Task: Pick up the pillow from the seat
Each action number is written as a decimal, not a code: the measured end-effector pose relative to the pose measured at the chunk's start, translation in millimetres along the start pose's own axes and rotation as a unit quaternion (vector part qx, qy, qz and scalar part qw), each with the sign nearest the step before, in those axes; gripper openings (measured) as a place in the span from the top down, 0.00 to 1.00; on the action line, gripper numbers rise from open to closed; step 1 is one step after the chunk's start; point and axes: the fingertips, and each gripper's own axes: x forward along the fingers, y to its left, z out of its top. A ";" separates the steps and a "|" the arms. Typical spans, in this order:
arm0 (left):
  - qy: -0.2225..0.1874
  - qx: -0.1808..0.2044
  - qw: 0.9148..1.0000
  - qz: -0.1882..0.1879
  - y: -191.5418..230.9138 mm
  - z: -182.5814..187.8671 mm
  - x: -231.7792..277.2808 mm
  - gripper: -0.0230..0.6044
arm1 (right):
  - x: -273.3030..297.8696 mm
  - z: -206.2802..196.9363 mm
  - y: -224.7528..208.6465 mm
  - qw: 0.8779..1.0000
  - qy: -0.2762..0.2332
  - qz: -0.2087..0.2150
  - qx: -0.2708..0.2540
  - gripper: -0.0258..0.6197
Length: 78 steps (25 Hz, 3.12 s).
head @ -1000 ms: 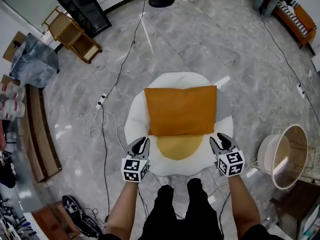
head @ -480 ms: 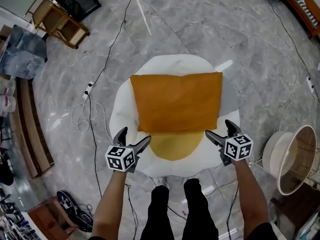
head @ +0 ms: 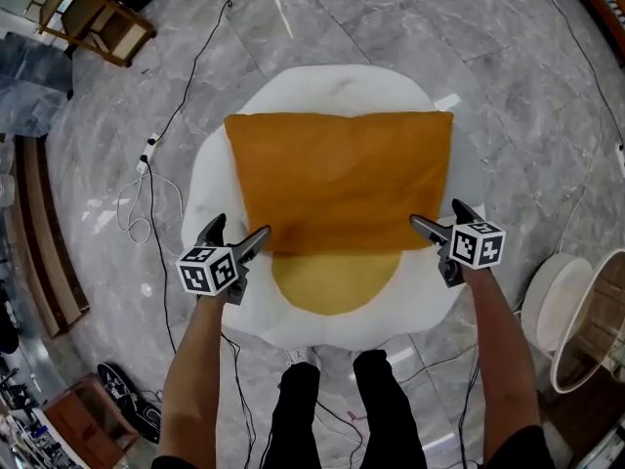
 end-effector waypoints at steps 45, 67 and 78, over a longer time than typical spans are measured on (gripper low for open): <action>-0.058 0.086 0.995 -0.009 -44.3 68.1 1.4 0.64 | -22.5 58.6 57.2 0.990 -0.032 -0.069 -0.122 0.65; -0.286 0.145 0.947 0.023 -205.5 279.9 -335.0 0.64 | -351.9 263.2 274.4 0.931 -0.280 -0.088 -0.217 0.66; -0.356 0.146 0.923 0.022 -231.5 309.4 -450.3 0.63 | -433.8 284.7 359.8 0.908 -0.331 -0.091 -0.239 0.68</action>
